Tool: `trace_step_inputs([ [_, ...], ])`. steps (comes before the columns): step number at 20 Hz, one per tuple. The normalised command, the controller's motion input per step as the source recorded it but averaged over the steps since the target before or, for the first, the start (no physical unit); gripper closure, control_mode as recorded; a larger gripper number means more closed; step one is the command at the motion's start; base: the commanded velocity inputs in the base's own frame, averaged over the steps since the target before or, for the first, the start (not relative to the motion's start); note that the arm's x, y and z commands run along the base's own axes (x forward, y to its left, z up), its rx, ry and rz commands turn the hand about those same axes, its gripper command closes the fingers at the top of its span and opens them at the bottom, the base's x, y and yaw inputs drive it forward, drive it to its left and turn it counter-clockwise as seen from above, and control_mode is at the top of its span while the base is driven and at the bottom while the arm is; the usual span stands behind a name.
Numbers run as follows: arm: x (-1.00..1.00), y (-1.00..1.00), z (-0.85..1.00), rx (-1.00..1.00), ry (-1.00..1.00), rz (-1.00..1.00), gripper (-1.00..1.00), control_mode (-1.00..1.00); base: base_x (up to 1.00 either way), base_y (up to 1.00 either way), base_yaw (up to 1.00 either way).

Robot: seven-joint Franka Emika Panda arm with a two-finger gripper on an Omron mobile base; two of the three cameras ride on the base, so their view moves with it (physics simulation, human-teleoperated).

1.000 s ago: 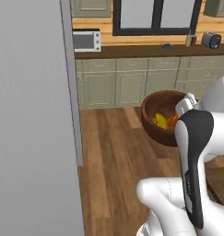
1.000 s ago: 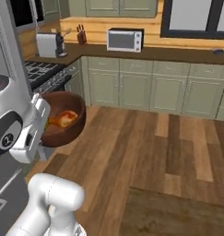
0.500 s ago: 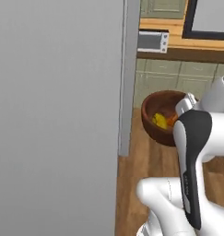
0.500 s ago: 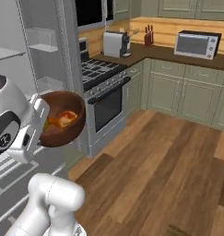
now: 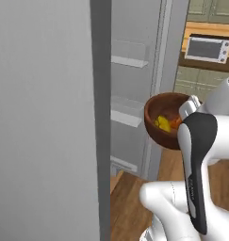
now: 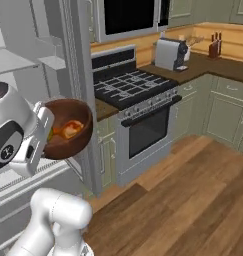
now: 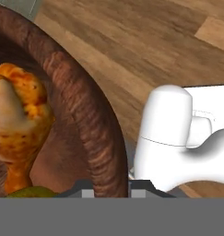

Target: Pick the chicken drumstick and lemon from their plates and place them in the bowl. Then put the bowl in the fridge.

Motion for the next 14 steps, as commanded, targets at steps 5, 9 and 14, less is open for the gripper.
trace_step_inputs([
  [5,0.0,0.0,0.0,0.0,0.0,0.0,1.0,1.0,0.07,0.0,0.47],
  [9,0.0,0.0,0.0,0.0,0.0,0.0,1.0,1.0,-0.03,0.03,0.5],
  [14,0.0,0.0,0.0,0.0,0.0,0.0,1.0,1.0,-0.03,0.21,0.62],
])
